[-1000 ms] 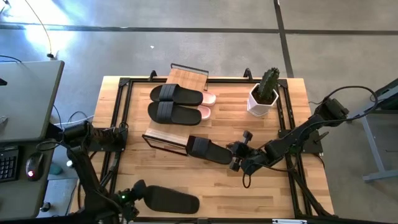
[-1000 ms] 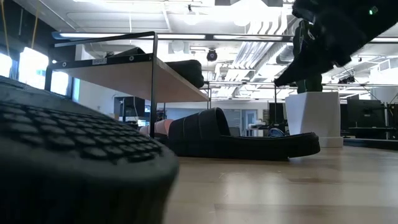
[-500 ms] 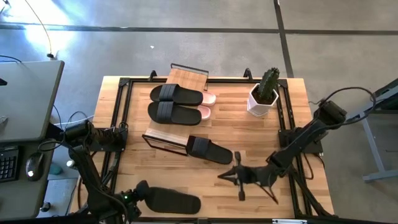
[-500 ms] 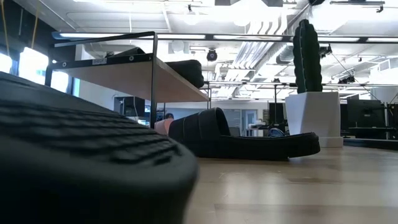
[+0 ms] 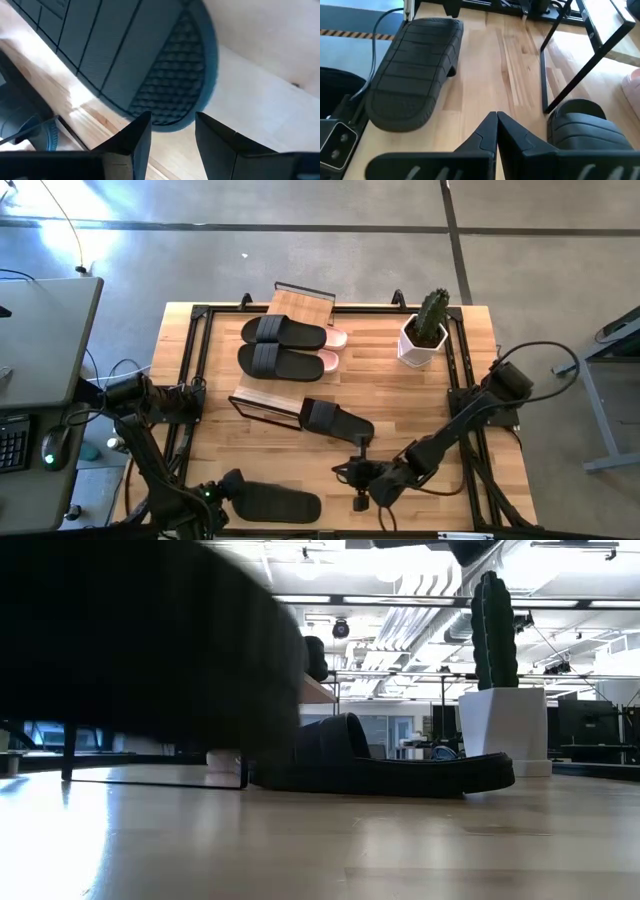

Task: Pick and place slides into the shelf
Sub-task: Put the black slides under the shelf

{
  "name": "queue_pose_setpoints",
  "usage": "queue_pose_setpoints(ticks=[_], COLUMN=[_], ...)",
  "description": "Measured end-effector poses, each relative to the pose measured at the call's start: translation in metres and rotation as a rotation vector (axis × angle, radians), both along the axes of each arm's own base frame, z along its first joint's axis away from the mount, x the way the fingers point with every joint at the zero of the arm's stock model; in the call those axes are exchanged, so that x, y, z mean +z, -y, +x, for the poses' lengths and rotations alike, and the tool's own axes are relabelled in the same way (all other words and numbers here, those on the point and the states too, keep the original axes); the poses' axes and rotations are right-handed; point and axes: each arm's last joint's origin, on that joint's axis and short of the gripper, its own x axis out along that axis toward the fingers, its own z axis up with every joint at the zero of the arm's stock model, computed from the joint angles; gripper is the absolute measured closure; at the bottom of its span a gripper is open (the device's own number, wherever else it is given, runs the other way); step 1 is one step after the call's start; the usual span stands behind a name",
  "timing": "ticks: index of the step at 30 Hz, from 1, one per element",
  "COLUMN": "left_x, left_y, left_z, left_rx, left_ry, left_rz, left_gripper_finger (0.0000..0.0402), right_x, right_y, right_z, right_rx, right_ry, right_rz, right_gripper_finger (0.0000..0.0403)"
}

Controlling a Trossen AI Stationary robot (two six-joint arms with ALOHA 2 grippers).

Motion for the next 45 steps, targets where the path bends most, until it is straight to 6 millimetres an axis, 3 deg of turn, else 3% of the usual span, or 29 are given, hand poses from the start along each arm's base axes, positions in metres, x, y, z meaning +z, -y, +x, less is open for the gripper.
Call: queue_pose_setpoints(ticks=[12,20,27,34,39,45], left_x=[0.007,0.007,0.007,0.008,0.01,0.014], left_y=[0.0,0.004,0.003,-0.001,-0.002,-0.008], left_z=[-0.003,0.0,0.0,0.0,0.002,0.021], left_rx=[0.013,0.031,0.052,0.121,0.16,0.186], left_ry=[0.005,0.031,0.052,0.131,0.229,0.278], left_rz=[0.033,-0.018,-0.007,0.031,0.048,0.005], left_gripper_finger=[0.0263,0.0263,0.0263,0.0264,0.0264,0.0264], right_x=[0.001,-0.002,-0.001,0.003,0.008,0.014], right_y=[0.0,-0.008,-0.013,-0.014,-0.013,-0.016], right_z=[0.0,-0.006,-0.011,-0.012,-0.005,-0.001], right_rx=[-0.008,0.067,0.056,0.142,0.206,0.285], right_ry=[-0.007,-0.081,-0.025,0.006,0.048,0.099], right_rz=[0.001,0.13,-0.038,-0.34,-0.394,-0.481], right_gripper_finger=[0.0402,0.0402,0.0402,0.0402,0.0399,0.0343])
